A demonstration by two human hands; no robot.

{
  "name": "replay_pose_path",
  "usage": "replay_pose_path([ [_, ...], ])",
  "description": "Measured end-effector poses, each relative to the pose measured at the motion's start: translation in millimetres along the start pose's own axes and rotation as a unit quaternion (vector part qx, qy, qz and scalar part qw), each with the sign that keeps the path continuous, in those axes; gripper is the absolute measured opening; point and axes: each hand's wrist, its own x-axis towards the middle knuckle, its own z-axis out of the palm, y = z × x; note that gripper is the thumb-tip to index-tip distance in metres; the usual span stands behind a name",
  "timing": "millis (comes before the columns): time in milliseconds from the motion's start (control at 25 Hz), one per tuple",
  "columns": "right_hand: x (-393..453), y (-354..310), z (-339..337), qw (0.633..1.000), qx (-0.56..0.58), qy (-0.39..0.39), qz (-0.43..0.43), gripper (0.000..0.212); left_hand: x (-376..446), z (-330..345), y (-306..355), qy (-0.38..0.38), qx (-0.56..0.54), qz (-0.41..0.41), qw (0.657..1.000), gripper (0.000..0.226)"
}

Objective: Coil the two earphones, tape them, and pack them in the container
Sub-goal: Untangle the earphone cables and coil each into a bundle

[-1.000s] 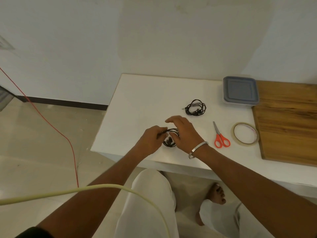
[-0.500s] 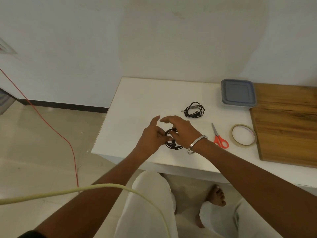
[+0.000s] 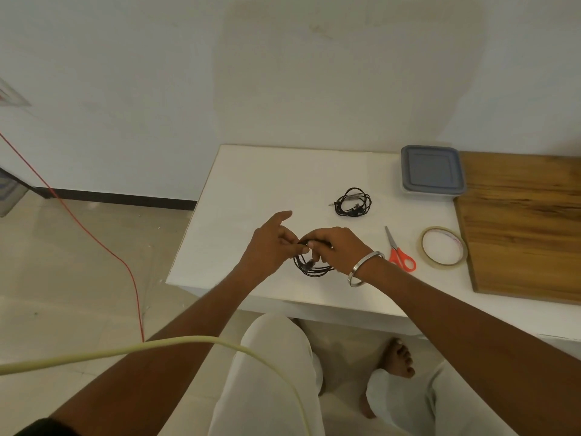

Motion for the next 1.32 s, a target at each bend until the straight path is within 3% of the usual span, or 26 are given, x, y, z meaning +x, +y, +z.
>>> replay_pose_path([
  [160, -3, 1, 4, 0.999, 0.031, 0.026, 0.021, 0.020, 0, 5, 2, -0.005, 0.012, -0.007, 1.000, 0.071],
  [360, -7, -2, 10, 0.983, -0.106, 0.137, -0.052, 0.027, 2, 3, 3, 0.018, -0.073, -0.082, 0.994, 0.054],
  [680, -14, -6, 26, 0.982, -0.103, 0.122, -0.096, 0.019, -2, 5, 9, 0.022, -0.236, -0.188, 0.953, 0.039],
  [960, -24, -12, 39, 0.930, -0.242, 0.229, -0.153, 0.024, 2, 9, 12, 0.032, -0.329, -0.269, 0.905, 0.019],
  [1080, -25, -10, 40, 0.905, -0.297, 0.236, -0.193, 0.020, 4, 12, 13, 0.046, -0.331, -0.284, 0.899, 0.015],
  [1320, -22, -13, 39, 0.939, -0.215, 0.203, -0.173, 0.011, 4, 15, 17, 0.026, -0.303, -0.273, 0.913, 0.017],
])
